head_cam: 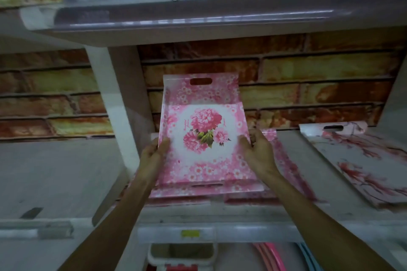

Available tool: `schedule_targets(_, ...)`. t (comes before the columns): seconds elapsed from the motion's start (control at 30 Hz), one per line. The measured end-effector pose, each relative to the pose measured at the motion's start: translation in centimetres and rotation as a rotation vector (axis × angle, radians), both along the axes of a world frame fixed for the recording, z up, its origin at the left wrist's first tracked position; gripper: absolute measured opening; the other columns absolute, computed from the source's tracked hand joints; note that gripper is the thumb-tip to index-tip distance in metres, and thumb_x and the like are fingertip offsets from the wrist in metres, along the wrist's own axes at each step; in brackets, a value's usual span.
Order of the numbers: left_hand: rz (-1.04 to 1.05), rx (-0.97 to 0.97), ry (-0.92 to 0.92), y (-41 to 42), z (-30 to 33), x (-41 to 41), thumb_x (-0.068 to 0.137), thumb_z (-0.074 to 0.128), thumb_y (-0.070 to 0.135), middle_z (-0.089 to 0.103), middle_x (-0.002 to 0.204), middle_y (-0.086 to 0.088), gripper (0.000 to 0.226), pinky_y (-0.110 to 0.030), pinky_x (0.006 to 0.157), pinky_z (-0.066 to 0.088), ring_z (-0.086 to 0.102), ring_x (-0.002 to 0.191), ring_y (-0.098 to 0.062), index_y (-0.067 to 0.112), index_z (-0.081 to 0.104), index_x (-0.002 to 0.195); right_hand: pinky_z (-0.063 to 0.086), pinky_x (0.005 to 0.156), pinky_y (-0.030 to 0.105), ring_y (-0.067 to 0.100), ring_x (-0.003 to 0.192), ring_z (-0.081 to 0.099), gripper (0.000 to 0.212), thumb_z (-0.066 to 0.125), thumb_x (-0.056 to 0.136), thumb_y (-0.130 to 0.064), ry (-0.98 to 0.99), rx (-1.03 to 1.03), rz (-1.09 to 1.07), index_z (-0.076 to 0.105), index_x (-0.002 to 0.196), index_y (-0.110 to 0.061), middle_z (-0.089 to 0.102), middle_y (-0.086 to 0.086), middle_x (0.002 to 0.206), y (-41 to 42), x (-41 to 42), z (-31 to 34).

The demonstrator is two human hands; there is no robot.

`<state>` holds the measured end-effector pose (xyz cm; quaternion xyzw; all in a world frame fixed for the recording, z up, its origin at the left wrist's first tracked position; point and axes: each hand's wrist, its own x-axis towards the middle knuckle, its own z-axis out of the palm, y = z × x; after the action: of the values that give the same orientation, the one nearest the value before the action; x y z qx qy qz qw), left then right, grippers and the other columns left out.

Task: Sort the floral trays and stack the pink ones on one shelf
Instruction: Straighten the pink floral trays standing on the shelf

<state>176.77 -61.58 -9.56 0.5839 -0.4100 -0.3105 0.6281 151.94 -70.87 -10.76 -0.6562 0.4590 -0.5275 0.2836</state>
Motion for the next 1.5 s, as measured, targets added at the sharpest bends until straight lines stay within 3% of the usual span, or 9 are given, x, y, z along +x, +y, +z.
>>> schedule_targets(0.17,0.097,0.015,-0.171,1.3,0.4,4.0,0.097,0.055,0.029,0.073,0.088,-0.002,0.021,-0.024,0.055,0.059,0.073,0.067,-0.012,0.012,0.064,0.107,0.037,0.048,0.026,0.012,0.053,0.048,0.016,0.054,0.098,-0.025,0.123,-0.011,0.064,0.056,0.097,-0.009,0.054,0.005,0.066,0.6,3.9,-0.1)
schedule_targets(0.3,0.177,0.131,-0.417,1.3,0.0,7.2,0.086,0.054,0.049,0.068,0.100,-0.012,0.043,-0.046,0.077,0.057,0.067,0.090,-0.031,0.013,0.054,0.109,0.035,0.046,0.024,0.008,0.050,0.046,0.023,0.053,0.098,-0.026,0.259,0.034,0.067,0.051,0.085,-0.006,0.048,-0.002,0.059,0.9,6.0,-0.8)
schedule_targets(0.5,0.196,0.305,-0.719,0.5,-2.3,10.2,0.098,0.049,0.034,0.066,0.096,-0.016,0.033,-0.033,0.070,0.041,0.062,0.087,-0.033,0.002,0.054,0.104,0.047,0.053,0.030,0.022,0.061,0.060,0.025,0.048,0.098,-0.031,0.567,0.072,0.080,0.049,0.097,-0.006,0.062,0.007,0.072,1.5,7.6,-1.8)
schedule_targets(0.67,0.172,0.394,-0.817,0.2,-3.9,11.3,0.098,0.050,0.030,0.067,0.095,-0.019,0.026,-0.030,0.067,0.036,0.060,0.083,-0.032,0.005,0.051,0.093,0.039,0.042,0.024,0.013,0.044,0.051,0.043,0.045,0.098,-0.032,0.704,0.063,0.099,0.046,0.123,0.003,0.061,0.005,0.066,1.3,8.2,-2.9)
schedule_targets(0.83,0.144,0.481,-0.899,-0.2,-5.2,11.6,0.098,0.047,0.027,0.065,0.102,-0.023,0.029,-0.032,0.069,0.042,0.060,0.087,-0.034,-0.001,0.055,0.097,0.035,0.040,0.021,0.010,0.043,0.048,0.039,0.045,0.099,-0.029,0.792,0.068,0.115,0.049,0.112,0.007,0.065,0.006,0.070,1.3,8.5,-3.2)
schedule_targets(0.93,0.130,0.523,-0.947,-0.4,-5.6,11.8,0.098,0.044,0.032,0.062,0.108,-0.021,0.033,-0.037,0.076,0.050,0.058,0.087,-0.030,0.001,0.054,0.103,0.032,0.039,0.020,0.009,0.042,0.046,0.025,0.044,0.099,-0.029,0.883,0.078,0.114,0.052,0.087,-0.010,0.055,-0.001,0.061,1.2,8.7,-3.2)
schedule_targets(1.07,0.117,0.587,-0.995,-0.5,-5.6,11.6,0.098,0.041,0.034,0.058,0.115,-0.017,0.033,-0.042,0.081,0.053,0.060,0.094,-0.029,0.005,0.051,0.110,0.031,0.039,0.022,0.011,0.044,0.046,0.037,0.046,0.099,-0.029,0.946,0.080,0.102,0.036,0.064,-0.021,0.048,-0.003,0.059,0.9,9.1,-3.6)
schedule_targets(1.33,0.085,0.663,-1.024,-0.6,-5.7,10.9,0.098,0.041,0.029,0.055,0.121,-0.018,0.031,-0.044,0.090,0.051,0.060,0.105,-0.033,0.005,0.046,0.117,0.033,0.041,0.022,0.014,0.051,0.049,0.023,0.046,0.099,-0.031,0.961,0.095,0.109,0.047,0.082,-0.015,0.048,-0.003,0.066,0.9,9.0,-4.2)
schedule_targets(1.5,0.086,0.658,-1.053,-0.6,-6.2,11.2,0.099,0.040,0.031,0.056,0.116,-0.015,0.030,-0.042,0.086,0.051,0.060,0.100,-0.030,0.007,0.047,0.115,0.056,0.057,0.034,0.024,0.062,0.063,0.029,0.043,0.099,-0.036,0.959,0.032,0.118,0.060,0.095,-0.013,0.064,0.006,0.079,1.5,7.8,-3.7)
